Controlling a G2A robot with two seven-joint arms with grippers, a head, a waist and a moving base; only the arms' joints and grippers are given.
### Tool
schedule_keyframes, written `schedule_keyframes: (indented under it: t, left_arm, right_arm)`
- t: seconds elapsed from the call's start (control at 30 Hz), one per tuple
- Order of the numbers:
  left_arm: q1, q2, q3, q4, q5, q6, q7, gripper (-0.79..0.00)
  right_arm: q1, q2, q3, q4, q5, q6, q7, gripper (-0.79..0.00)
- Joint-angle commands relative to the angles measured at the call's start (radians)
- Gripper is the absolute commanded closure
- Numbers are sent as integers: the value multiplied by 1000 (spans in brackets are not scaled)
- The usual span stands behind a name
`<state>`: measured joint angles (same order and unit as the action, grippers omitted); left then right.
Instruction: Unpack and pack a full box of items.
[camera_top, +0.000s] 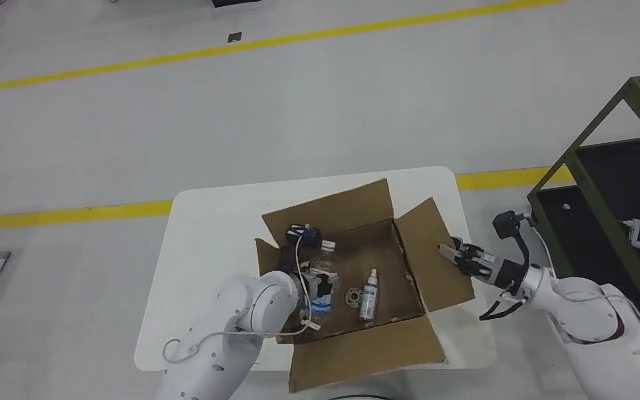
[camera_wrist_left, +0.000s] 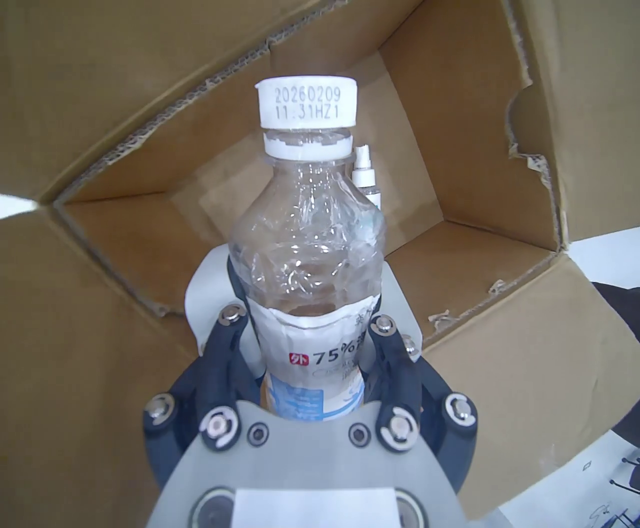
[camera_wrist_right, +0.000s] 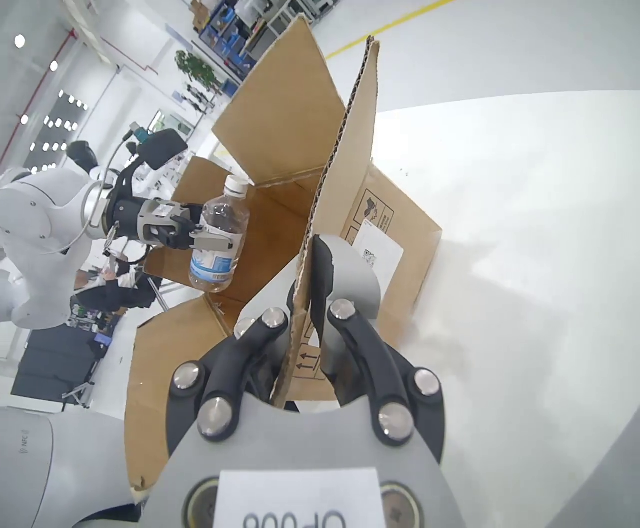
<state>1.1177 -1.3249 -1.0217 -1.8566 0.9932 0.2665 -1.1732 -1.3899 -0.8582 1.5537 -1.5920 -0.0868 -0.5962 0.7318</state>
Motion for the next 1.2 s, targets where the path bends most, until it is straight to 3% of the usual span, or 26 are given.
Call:
schedule_keyframes:
  t: [0.0, 0.5, 0.97, 1.17]
  left_arm:
    - [6, 3, -13, -32, -1, -2, -6, 0]
    - [45, 22, -136, -166, 44, 27, -36, 0]
    - [57, 23, -142, -167, 41, 20, -11, 0]
    - [73, 31, -193, -212, 44, 8, -28, 0]
  right_arm:
    - [1, 0, 3, 16, 32, 7, 0, 0]
    - [-2, -3, 34, 62, 44, 18, -64, 0]
    - [-16, -6, 29, 45, 20, 52, -96, 0]
    - [-33, -7, 42, 46, 33, 61, -99, 0]
